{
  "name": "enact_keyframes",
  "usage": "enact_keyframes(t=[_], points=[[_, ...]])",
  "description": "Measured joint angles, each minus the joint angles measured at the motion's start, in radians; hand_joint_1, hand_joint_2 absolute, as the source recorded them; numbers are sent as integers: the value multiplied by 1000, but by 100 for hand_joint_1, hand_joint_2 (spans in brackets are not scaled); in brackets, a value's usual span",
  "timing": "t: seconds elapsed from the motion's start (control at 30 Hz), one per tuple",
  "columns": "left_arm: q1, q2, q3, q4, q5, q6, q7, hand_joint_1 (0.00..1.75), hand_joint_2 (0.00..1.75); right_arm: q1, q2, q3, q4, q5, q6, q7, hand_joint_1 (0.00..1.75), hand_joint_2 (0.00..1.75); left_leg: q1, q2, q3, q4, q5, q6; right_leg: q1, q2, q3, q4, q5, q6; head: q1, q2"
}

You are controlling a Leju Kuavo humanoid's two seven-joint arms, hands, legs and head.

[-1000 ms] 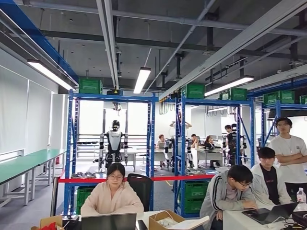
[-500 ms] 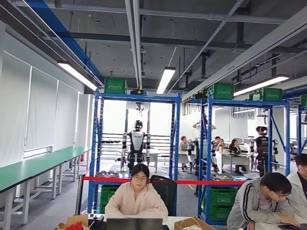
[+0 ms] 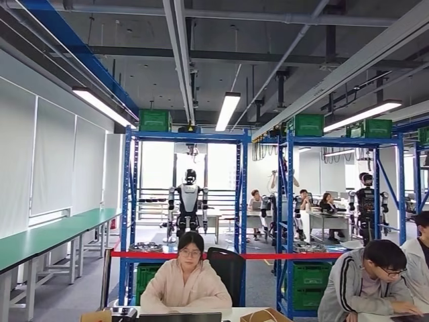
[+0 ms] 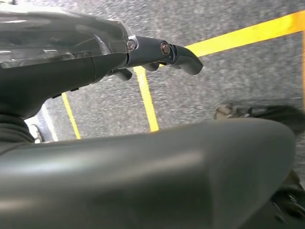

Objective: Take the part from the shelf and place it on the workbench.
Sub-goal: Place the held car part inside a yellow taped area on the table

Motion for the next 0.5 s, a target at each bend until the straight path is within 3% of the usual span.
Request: enact_keyframes(t=[0.07,0.13,0.2,0.23,0.3,0.37,0.4,0.43,0.5], points=[[-3,-1,0,0,0,-1,-7,0,175,-13,10,-72,-26,4,-9,22,175,175,-5,4,10,-50,25,13,1,0,1,9,-13,12,0,0],[-6,-1,0,0,0,-1,-12,0,175,-37,21,-145,-52,6,-10,49,175,175,-10,3,7,-51,23,31,0,-1,-2,13,-20,20,0,0],[-7,-1,-1,0,0,-1,-13,0,175,-64,32,-211,-70,16,-7,69,175,175,-8,1,11,-53,19,40,-3,-2,-10,37,-38,29,0,0],[-9,0,-2,0,0,0,-13,0,175,-77,37,-239,-76,27,-7,76,175,175,-6,1,15,-54,16,44,-5,-2,-28,73,-57,33,0,0],[-14,0,-4,0,0,0,-11,0,175,-100,46,-281,-80,63,-11,86,175,175,-6,0,20,-55,10,52,-7,-1,-101,203,-106,41,0,0],[-18,0,-6,0,-1,-1,-7,0,175,-115,54,-304,-76,110,-17,97,175,175,-7,-1,27,-55,3,55,-8,-1,-173,306,-121,42,0,0],[-19,0,-7,0,-1,-2,-5,0,175,-121,58,-309,-72,137,-23,102,175,175,-8,-3,31,-55,-1,55,-7,-1,-186,306,-100,40,0,0],[-20,0,-7,0,-2,-2,-4,0,175,-130,63,-310,-65,167,-30,105,175,175,-9,-4,38,-55,-5,54,-6,0,-178,263,-60,34,0,0],[-23,-4,-9,0,-2,-4,-3,0,175,-153,72,-305,-45,243,-58,110,175,175,-10,-7,48,-57,-11,52,2,5,-129,128,25,18,0,0]])
